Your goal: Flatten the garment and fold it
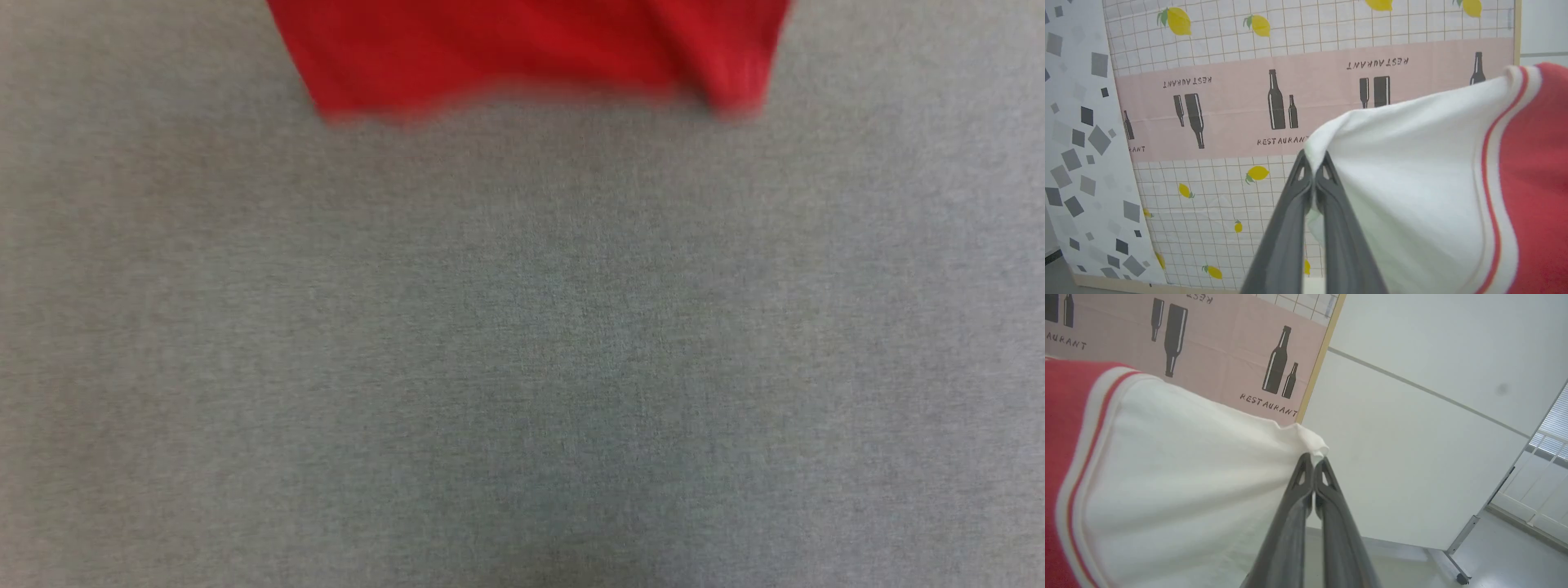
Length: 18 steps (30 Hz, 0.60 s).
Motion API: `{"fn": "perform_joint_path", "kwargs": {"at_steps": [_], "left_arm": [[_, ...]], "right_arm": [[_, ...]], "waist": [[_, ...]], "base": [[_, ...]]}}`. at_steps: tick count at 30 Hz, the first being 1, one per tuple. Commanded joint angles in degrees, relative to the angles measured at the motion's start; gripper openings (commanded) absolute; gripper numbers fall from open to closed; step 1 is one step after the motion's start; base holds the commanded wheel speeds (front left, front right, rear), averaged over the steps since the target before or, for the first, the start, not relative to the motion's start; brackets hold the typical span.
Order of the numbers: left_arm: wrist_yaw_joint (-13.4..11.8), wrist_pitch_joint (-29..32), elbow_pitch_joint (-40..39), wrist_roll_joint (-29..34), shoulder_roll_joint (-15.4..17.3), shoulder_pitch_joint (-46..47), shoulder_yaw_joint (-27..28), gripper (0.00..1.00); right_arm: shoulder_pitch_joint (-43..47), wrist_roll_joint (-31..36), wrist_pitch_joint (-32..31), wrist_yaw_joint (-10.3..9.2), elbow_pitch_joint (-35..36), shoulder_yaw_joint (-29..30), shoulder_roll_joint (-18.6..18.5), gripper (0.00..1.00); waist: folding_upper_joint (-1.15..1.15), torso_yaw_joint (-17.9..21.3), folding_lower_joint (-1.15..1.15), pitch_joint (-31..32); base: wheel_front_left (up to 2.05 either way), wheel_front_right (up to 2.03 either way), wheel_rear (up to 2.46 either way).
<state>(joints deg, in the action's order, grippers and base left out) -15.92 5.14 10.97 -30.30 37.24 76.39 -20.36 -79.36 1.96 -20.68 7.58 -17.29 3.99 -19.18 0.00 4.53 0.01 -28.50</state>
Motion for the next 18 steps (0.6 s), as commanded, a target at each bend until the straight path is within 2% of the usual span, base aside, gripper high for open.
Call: {"fn": "perform_joint_path", "kwargs": {"at_steps": [1, 5, 9, 13, 18], "left_arm": [[-0.56, -1.87, 0.42, 0.26, -0.68, 1.93, 0.83, 0.00], [0.02, -8.48, 1.94, 0.64, -2.07, 4.56, 2.04, 0.00], [1.77, -10.18, 4.39, -0.45, -2.90, 1.32, 1.07, 0.00], [3.70, -9.83, 7.54, -2.36, -3.54, -6.17, -0.84, 0.00], [6.76, -7.73, 10.86, -6.62, -4.69, -19.22, -3.52, 0.00]], "right_arm": [[-2.10, 0.85, 1.92, -0.09, 0.33, 0.40, 0.25, 0.00], [-6.40, 2.67, 8.23, -0.09, -0.56, 0.90, 1.04, 0.00], [-5.10, 2.13, 10.14, -0.09, -3.37, -0.01, 1.12, 0.00], [1.43, -0.33, 11.27, -0.09, -6.43, -2.47, 0.39, 0.00], [14.19, -5.74, 12.48, -0.09, -9.02, -6.72, -1.10, 0.00]], "waist": [[0.00, 1.03, -0.01, -3.01], [0.00, 0.38, -0.01, -3.47], [0.00, -0.62, -0.01, -2.53], [0.00, -1.59, -0.01, -0.32], [0.00, -2.83, -0.01, 4.20]], "base": [[0.00, 0.00, 0.00], [0.00, 0.00, 0.00], [0.00, 0.00, 0.00], [0.00, 0.00, 0.00], [0.00, 0.00, 0.00]]}}
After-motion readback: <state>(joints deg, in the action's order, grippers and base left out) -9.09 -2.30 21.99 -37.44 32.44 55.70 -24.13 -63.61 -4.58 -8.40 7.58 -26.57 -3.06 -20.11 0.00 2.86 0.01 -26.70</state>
